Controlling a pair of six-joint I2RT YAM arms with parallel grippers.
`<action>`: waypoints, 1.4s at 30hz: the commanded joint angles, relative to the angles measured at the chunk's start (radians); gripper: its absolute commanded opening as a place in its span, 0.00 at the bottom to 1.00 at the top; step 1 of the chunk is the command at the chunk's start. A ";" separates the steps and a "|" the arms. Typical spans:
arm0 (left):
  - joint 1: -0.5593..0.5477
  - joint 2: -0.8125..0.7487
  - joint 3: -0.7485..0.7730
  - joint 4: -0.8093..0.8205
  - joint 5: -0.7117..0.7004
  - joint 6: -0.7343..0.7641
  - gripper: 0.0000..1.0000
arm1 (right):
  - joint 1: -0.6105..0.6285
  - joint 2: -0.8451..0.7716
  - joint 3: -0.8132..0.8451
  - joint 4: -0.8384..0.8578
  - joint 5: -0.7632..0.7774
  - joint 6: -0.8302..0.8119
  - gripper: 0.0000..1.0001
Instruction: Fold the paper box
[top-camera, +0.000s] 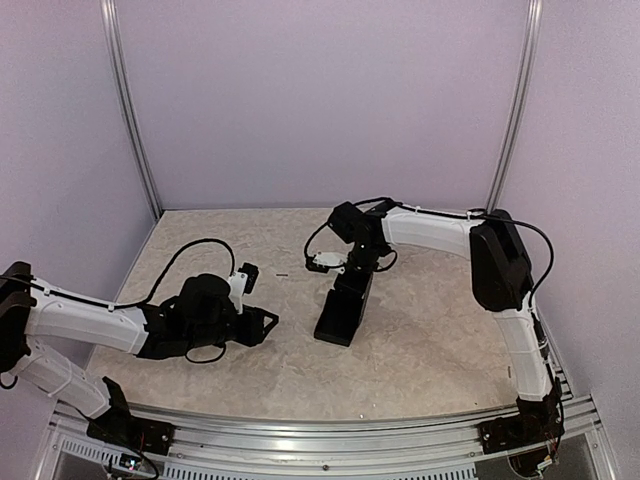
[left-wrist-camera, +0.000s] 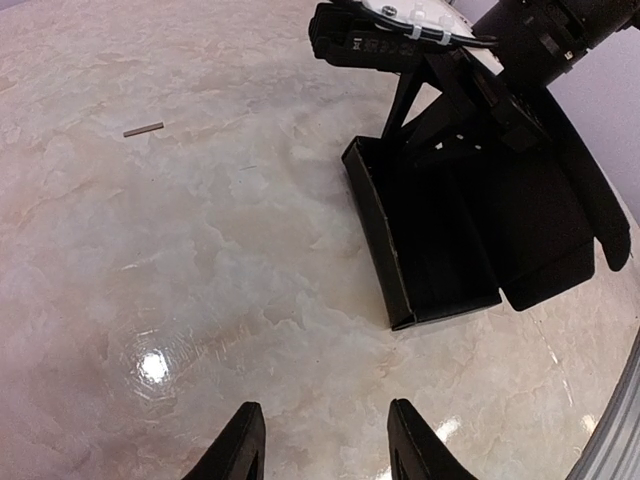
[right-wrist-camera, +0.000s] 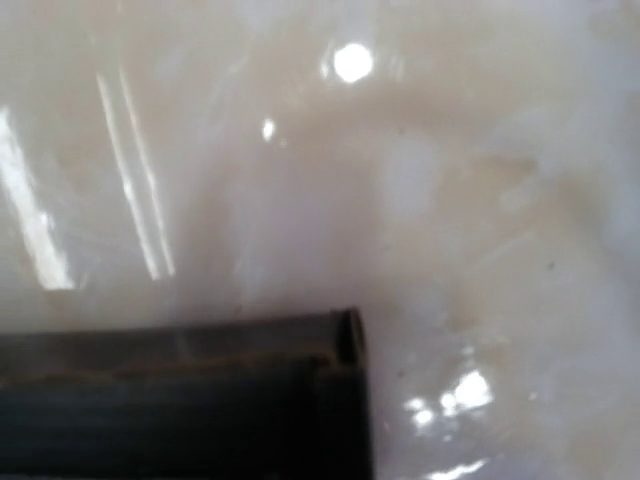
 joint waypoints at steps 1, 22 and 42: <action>-0.007 0.011 -0.002 0.019 0.003 -0.006 0.42 | -0.005 0.030 0.040 0.023 -0.003 0.024 0.26; -0.005 0.012 -0.007 0.017 0.000 0.002 0.42 | 0.032 0.052 0.001 0.077 0.244 -0.020 0.00; -0.009 -0.018 0.085 -0.107 0.003 0.015 0.48 | 0.024 -0.224 0.030 0.013 0.033 -0.040 0.35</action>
